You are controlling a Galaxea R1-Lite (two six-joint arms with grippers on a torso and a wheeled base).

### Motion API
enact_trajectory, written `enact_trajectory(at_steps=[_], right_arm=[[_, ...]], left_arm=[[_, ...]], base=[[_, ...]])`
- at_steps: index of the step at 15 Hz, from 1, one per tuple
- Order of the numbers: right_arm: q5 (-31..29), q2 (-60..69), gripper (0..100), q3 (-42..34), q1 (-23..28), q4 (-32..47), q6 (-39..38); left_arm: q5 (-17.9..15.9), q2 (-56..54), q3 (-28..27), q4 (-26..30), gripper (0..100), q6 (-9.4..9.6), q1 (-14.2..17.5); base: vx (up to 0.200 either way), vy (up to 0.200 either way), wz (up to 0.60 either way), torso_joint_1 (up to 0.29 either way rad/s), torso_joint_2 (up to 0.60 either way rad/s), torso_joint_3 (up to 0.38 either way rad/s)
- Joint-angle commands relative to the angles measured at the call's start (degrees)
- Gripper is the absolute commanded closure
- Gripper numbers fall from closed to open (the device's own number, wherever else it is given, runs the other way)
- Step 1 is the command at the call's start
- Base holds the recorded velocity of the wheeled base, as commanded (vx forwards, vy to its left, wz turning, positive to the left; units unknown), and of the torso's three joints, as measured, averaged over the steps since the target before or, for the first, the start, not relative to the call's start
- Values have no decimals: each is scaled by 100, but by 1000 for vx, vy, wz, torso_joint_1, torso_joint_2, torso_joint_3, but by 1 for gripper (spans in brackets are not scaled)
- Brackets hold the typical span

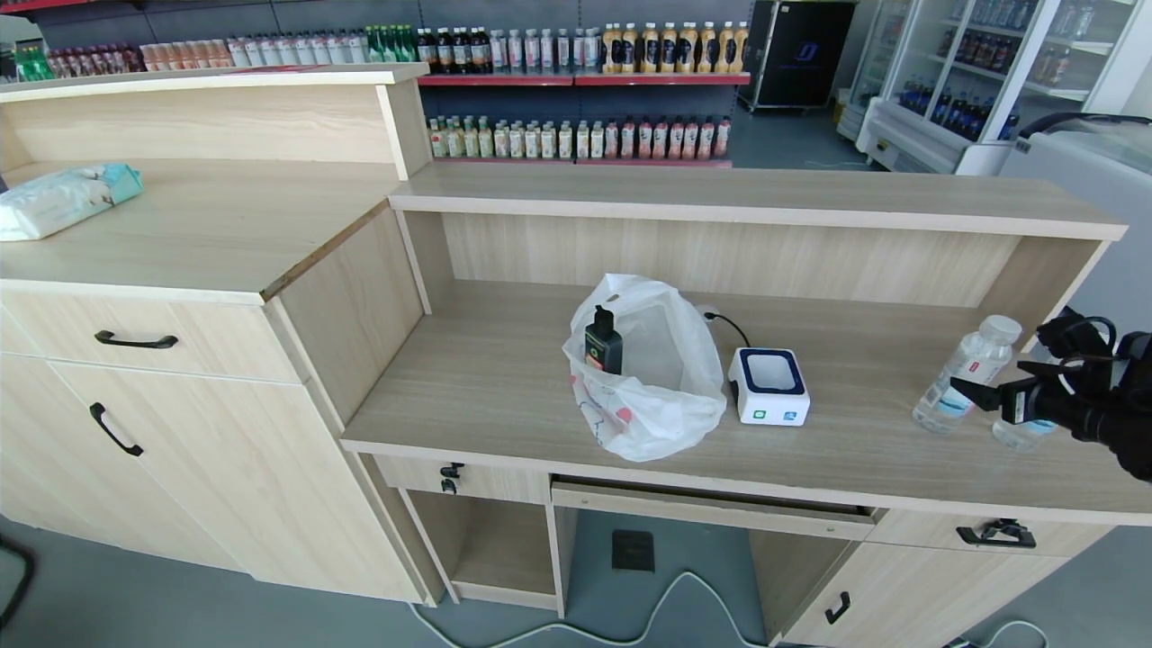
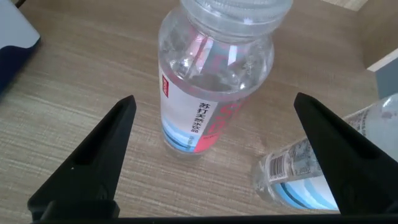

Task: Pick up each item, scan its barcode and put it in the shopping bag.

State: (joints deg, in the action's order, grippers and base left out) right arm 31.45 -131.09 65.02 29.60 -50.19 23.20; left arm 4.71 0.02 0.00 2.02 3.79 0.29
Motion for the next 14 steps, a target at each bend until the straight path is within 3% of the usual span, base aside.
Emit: enact_trajectory(at_steps=[1, 8, 14], right_arm=[[1, -189, 0, 168, -103, -8, -8], [-16, -506, 0, 327, -525, -237, -17], [-16, -541, 0, 423, -508, -263, -87]], left_arm=[[4, -2, 0, 0, 0, -1, -3], [4, -2, 0, 0, 0, -1, 6], [4, -2, 0, 0, 0, -1, 6]], base=[[0, 0, 0, 0, 0, 0], [0, 0, 0, 0, 0, 0], [0, 0, 0, 0, 0, 0]])
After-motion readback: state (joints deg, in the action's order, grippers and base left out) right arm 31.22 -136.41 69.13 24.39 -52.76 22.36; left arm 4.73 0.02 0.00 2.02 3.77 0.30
